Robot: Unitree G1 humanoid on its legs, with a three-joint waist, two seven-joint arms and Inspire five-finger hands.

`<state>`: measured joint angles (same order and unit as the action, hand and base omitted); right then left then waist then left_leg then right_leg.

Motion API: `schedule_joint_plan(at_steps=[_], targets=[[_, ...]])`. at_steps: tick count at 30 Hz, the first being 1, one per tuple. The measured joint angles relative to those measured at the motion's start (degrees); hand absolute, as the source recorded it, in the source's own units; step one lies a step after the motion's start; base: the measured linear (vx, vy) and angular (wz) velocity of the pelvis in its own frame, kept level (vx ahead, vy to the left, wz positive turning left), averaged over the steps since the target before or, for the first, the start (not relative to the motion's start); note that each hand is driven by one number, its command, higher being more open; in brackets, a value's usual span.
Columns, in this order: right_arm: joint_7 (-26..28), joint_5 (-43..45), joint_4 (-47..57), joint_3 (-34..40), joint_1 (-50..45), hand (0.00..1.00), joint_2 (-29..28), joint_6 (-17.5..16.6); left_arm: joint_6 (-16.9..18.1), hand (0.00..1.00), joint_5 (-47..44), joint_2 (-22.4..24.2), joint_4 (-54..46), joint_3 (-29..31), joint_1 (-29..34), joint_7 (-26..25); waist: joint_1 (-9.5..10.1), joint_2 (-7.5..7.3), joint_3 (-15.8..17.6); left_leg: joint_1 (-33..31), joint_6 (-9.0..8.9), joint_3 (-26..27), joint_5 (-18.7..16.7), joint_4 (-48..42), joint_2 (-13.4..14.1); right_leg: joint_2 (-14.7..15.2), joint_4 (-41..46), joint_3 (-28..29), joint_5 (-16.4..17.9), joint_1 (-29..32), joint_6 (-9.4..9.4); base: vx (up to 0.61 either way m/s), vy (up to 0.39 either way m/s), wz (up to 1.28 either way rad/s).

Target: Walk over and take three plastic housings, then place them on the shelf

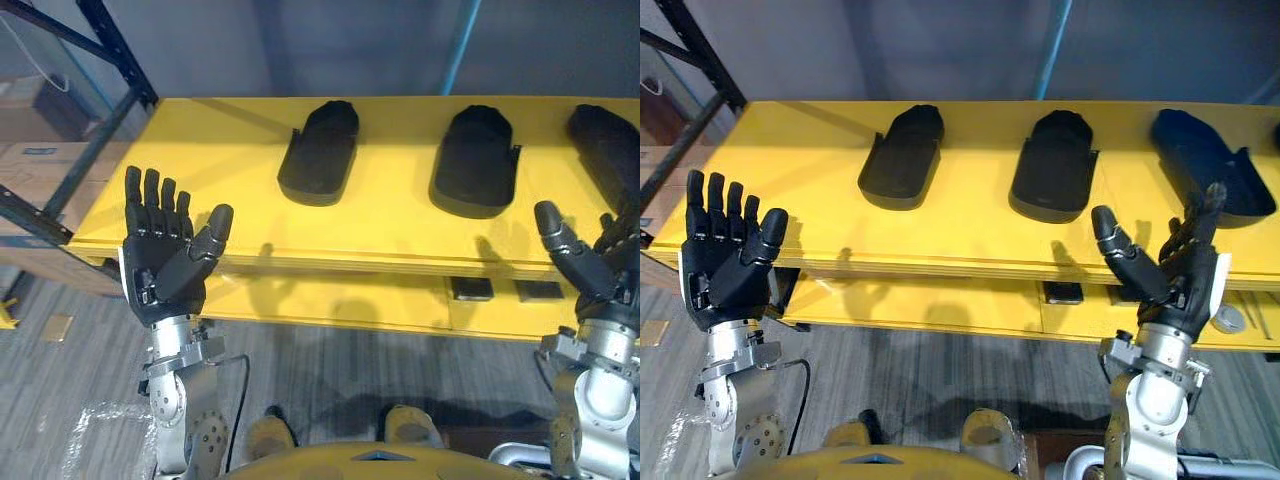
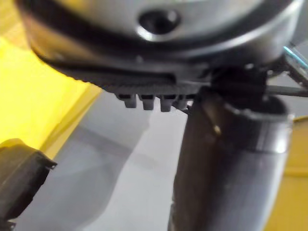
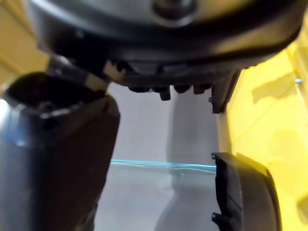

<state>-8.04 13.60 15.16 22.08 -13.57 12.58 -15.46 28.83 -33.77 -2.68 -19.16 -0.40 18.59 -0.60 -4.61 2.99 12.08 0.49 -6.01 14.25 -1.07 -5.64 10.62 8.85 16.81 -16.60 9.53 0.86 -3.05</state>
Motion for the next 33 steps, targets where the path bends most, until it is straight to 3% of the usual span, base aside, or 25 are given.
schedule_joint_plan(at_steps=[6, 9, 12, 20, 25, 28, 33], targets=[[2.20, -1.12, -8.34, -1.72, 8.36, 1.00, 4.79, 7.99, -2.16, 1.00, 0.34, -1.80, -0.46, -0.40, -0.62, 2.50, 1.46, -0.71, -0.01, -0.43, -0.34, 1.47, 0.44, 1.09, -1.34, -0.50, -5.85, 2.54, -4.71, 0.09, -1.62, -0.05, 0.081, -0.22], [3.81, -0.63, -18.27, -1.86, 16.43, 1.00, 10.42, 13.36, -3.63, 1.00, 0.71, -4.04, -0.44, 0.40, -1.30, 2.73, 1.66, -2.47, -0.12, -2.23, 0.29, 1.55, 0.89, 0.84, -2.43, 0.01, -9.92, 2.66, -7.89, -0.01, -2.42, -0.05, 0.106, -0.02], [4.10, 2.52, -28.38, -2.76, 25.44, 1.00, 17.47, 16.45, -4.10, 1.00, 0.71, -4.40, -0.26, 0.77, -3.16, 2.77, 2.66, -2.77, -0.03, -3.06, 0.78, 1.09, 1.21, 0.55, -3.04, 0.43, -11.04, 2.29, -8.99, -0.15, -2.75, -0.05, 0.066, 0.07], [5.37, 7.56, -52.39, -9.88, 48.97, 1.00, 29.36, 18.53, -4.08, 1.00, 0.68, -6.63, 1.49, -1.77, -5.54, 3.85, 4.43, -1.80, 1.05, -6.12, 1.34, -1.77, 1.67, -1.86, -2.93, 0.28, -12.10, 0.07, -10.08, -0.22, -2.42, -0.04, 0.010, 0.15], [6.10, 7.61, -59.98, -14.31, 58.00, 1.00, 30.68, 18.62, -4.07, 1.00, 0.38, -7.48, 1.83, -2.16, -6.05, 3.83, 5.50, -0.83, 3.77, -7.34, 1.79, -2.08, 2.11, -2.30, -2.96, 0.21, -13.12, -0.28, -11.34, 0.20, -2.38, -0.06, 0.023, 0.04], [6.04, 7.61, -63.49, -16.91, 63.19, 1.00, 33.06, 20.87, -3.60, 1.00, -0.51, -7.86, 3.03, -1.98, -7.96, 4.24, 6.28, -0.21, 6.30, -8.49, 1.91, -2.39, 2.43, -2.34, -2.98, 0.22, -13.16, -0.40, -11.85, 1.12, -2.29, -0.08, 0.028, 0.04], [1.33, 7.26, -67.30, -19.78, 73.08, 1.00, 33.27, 23.99, -2.66, 1.00, -5.02, -9.55, 3.10, -4.24, -8.64, 9.54, 6.50, 0.90, 10.26, -10.46, 2.30, -1.75, 3.32, -2.31, -2.95, 0.11, -14.03, 0.32, -13.48, 3.34, -2.07, -0.04, 0.028, -0.08]])
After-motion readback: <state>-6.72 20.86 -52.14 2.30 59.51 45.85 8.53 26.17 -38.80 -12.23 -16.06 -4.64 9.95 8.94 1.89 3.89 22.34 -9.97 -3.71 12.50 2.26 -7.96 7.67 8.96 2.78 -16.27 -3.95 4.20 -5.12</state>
